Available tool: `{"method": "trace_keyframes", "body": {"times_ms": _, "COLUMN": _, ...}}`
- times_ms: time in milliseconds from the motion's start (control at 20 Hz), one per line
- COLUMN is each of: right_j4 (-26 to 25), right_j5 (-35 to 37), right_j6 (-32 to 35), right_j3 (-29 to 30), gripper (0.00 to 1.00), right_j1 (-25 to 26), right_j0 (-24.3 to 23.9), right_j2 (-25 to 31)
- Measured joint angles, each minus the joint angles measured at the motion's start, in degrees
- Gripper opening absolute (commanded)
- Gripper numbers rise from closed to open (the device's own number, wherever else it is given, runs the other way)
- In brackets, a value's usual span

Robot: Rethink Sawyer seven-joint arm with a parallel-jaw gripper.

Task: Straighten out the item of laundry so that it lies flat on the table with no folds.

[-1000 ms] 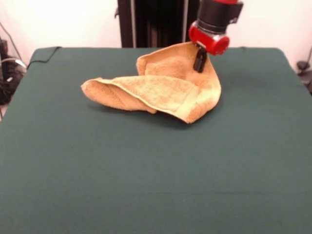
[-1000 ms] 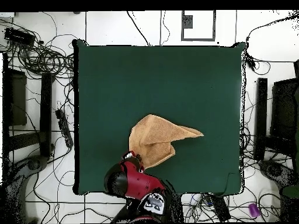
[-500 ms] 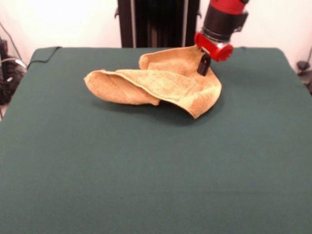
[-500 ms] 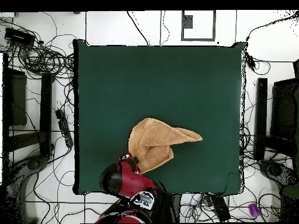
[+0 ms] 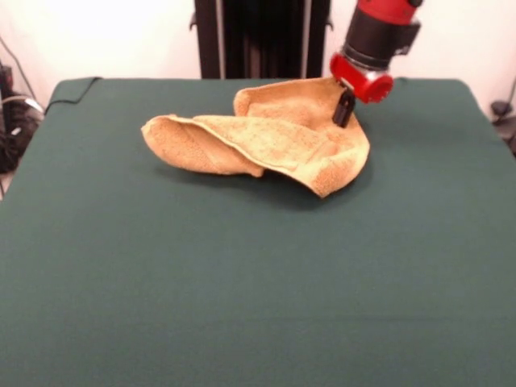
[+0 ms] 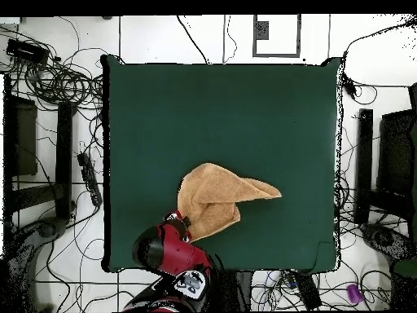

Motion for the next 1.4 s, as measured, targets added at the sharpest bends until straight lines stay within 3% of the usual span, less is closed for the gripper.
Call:
{"method": "trace_keyframes", "body": {"times_ms": 400, "right_j4": 8.22, "right_j5": 1.87, "right_j6": 0.00, "right_j3": -2.85, "gripper": 0.00, "right_j1": 1.65, "right_j0": 4.79, "right_j2": -1.91}}
{"method": "trace_keyframes", "body": {"times_ms": 800, "right_j4": 16.91, "right_j5": 12.60, "right_j6": 0.19, "right_j3": -9.46, "gripper": 0.00, "right_j1": 6.74, "right_j0": 13.98, "right_j2": -10.16}}
{"method": "trace_keyframes", "body": {"times_ms": 950, "right_j4": 18.15, "right_j5": 19.26, "right_j6": 1.73, "right_j3": -14.69, "gripper": 0.00, "right_j1": 9.84, "right_j0": 16.94, "right_j2": -14.16}}
{"method": "trace_keyframes", "body": {"times_ms": 1400, "right_j4": 19.25, "right_j5": 26.34, "right_j6": 7.40, "right_j3": -23.57, "gripper": 0.00, "right_j1": 15.35, "right_j0": 18.41, "right_j2": -19.64}}
